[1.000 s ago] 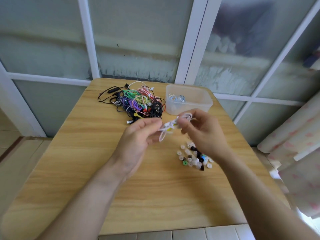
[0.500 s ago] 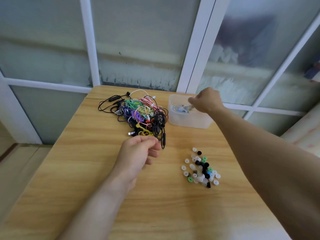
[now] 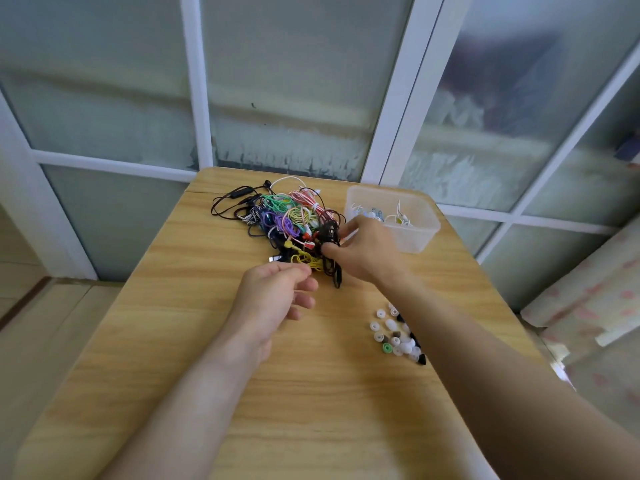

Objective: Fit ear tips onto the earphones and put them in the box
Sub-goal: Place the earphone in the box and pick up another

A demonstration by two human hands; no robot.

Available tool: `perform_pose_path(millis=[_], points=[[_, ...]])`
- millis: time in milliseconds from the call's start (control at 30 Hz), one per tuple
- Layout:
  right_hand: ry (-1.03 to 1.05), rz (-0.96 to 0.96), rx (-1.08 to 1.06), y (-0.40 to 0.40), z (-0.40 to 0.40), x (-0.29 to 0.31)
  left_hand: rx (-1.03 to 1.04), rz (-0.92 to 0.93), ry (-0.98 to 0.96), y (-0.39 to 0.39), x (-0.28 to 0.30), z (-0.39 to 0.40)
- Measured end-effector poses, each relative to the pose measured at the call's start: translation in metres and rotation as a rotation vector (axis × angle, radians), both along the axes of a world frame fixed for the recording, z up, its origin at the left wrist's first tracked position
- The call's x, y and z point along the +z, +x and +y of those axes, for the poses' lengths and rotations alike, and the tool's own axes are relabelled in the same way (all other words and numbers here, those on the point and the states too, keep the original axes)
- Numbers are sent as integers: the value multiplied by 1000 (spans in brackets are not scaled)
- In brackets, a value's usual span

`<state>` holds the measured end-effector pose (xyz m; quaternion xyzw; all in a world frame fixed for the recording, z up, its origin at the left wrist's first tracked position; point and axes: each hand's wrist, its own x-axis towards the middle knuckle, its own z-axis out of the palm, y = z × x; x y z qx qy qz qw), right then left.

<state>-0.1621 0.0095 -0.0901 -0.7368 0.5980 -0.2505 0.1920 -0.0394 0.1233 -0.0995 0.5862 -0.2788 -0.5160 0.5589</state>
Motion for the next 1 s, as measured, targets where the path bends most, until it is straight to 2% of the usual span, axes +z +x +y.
perform_pose_path(millis=[133, 300, 433, 533, 700, 800, 933, 1000], points=[[78, -242, -61, -7, 3, -1, -52, 76, 24, 0, 1, 4], [119, -662, -112, -24, 13, 15, -40, 74, 5, -1, 3, 5], [208, -964, 0, -37, 34, 32, -57, 88, -33, -7, 7, 8], [296, -1087, 72, -45, 51, 35, -96, 137, -82, -14, 7, 10], [465, -1156, 99, -47, 85, 19, -264, 249, -112, -21, 4, 11], [489, -1025, 160, -44, 106, 10, -411, 192, -142, -25, 3, 12], [396, -683, 182, -51, 112, 9, -220, 1, -164, -26, -2, 11], [396, -644, 164, -53, 108, 8, -162, -78, -169, -22, -3, 11]])
